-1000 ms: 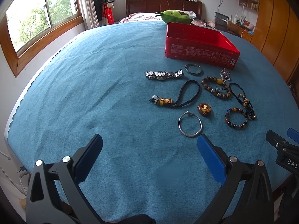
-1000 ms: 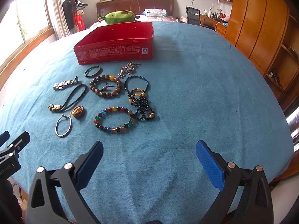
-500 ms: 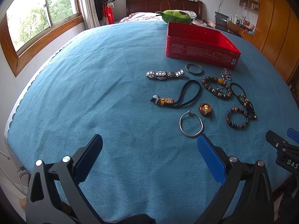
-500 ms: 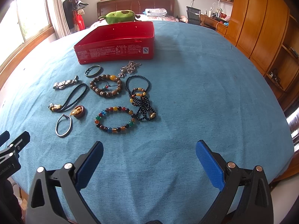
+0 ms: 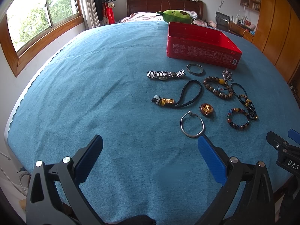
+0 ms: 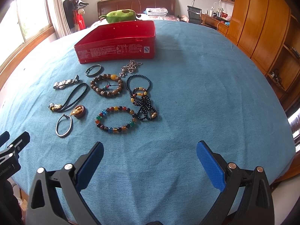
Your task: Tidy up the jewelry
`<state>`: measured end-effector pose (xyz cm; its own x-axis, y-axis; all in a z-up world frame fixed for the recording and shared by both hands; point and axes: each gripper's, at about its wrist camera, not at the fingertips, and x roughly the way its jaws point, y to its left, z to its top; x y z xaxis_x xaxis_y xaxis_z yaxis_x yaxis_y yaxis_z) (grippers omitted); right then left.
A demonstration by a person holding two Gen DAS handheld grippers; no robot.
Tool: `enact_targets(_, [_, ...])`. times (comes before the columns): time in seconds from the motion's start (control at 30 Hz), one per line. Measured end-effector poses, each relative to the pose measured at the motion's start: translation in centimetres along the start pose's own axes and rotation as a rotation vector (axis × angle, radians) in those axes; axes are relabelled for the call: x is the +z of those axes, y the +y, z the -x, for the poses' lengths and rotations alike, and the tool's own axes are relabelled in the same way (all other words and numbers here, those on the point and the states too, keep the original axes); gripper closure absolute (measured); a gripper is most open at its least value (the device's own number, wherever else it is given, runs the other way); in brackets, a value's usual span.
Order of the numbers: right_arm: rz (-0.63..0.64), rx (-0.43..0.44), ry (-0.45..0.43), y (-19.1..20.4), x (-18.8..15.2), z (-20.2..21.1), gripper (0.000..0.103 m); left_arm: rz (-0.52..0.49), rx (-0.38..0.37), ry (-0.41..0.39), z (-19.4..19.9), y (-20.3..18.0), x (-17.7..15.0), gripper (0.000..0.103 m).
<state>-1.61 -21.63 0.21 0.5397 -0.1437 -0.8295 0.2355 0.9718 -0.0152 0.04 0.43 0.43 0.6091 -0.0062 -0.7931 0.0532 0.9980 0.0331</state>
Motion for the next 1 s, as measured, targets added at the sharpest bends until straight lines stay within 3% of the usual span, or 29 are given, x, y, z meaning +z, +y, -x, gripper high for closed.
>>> enact_targets(0.43, [0.004,0.012,0.011,0.1,0.1,-0.6,0.004,0.000,-0.003,0.000,-0.3,0.6,-0.1,0.003])
enact_targets(0.6, [0.004,0.037,0.012,-0.5,0.9,-1.2,0.004,0.047,-0.051,-0.003,-1.2,1.5,0.0,0.003])
enact_targets(0.83, [-0.003,0.168,0.036,-1.4,2.8,-2.4,0.004,0.092,-0.093,0.054,-2.7,2.8,1.0,0.003])
enact_targets(0.93, [-0.007,0.283,0.078,-1.7,4.0,-3.5,0.004,0.088,-0.081,0.069,-3.7,3.0,1.9,0.003])
enact_targets(1.0, [-0.005,0.297,0.081,-1.8,4.8,-4.0,0.004,0.083,-0.062,0.075,-4.5,3.1,2.8,0.003])
